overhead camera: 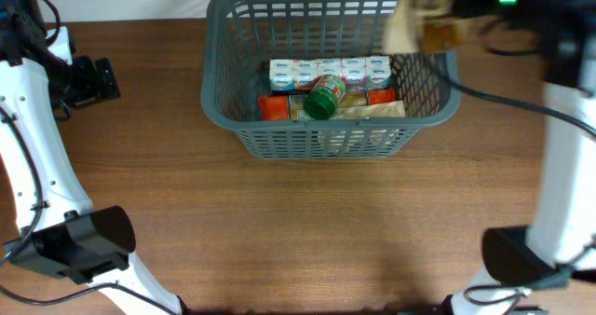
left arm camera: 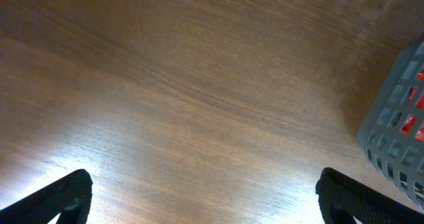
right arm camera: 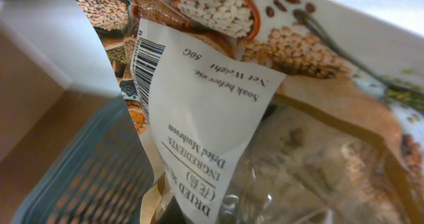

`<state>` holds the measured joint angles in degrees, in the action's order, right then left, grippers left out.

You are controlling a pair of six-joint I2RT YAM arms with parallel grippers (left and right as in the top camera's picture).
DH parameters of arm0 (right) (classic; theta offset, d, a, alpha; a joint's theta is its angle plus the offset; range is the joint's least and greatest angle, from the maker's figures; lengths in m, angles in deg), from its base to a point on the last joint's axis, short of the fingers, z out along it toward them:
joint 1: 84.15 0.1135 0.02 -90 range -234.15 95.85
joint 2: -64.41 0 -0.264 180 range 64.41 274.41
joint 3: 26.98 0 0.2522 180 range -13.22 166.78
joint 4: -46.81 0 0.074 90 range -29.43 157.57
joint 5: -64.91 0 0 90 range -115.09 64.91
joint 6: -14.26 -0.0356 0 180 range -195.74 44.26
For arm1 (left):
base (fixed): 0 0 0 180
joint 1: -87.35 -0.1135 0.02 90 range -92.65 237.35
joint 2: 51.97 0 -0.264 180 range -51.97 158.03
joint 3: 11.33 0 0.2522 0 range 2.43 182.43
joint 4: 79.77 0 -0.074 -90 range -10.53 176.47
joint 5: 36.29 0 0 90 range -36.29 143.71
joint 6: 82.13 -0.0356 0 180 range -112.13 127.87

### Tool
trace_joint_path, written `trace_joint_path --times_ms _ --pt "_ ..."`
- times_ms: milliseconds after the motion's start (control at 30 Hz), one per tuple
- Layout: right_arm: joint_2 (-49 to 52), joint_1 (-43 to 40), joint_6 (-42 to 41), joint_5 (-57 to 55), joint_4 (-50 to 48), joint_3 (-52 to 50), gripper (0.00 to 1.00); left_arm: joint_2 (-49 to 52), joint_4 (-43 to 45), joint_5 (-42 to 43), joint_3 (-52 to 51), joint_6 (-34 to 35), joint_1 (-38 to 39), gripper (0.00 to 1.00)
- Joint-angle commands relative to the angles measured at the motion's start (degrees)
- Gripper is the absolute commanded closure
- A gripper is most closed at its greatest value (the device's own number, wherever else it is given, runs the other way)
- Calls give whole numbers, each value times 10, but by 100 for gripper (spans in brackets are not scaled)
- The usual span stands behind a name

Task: Pack container
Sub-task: 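Carry the snack bag over the basket with the right gripper and drop it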

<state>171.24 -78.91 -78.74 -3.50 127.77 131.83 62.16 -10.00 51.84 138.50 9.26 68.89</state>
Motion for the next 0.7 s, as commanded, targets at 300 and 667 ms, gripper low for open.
trace_joint_path --times_ms 300,667 --pt "200 178 -5 -19 -16 -88 96 -2 0 6 -2 8 -1 1" --pt "263 213 -20 -16 -23 -90 94 -2 0 6 -2 8 -1 1"
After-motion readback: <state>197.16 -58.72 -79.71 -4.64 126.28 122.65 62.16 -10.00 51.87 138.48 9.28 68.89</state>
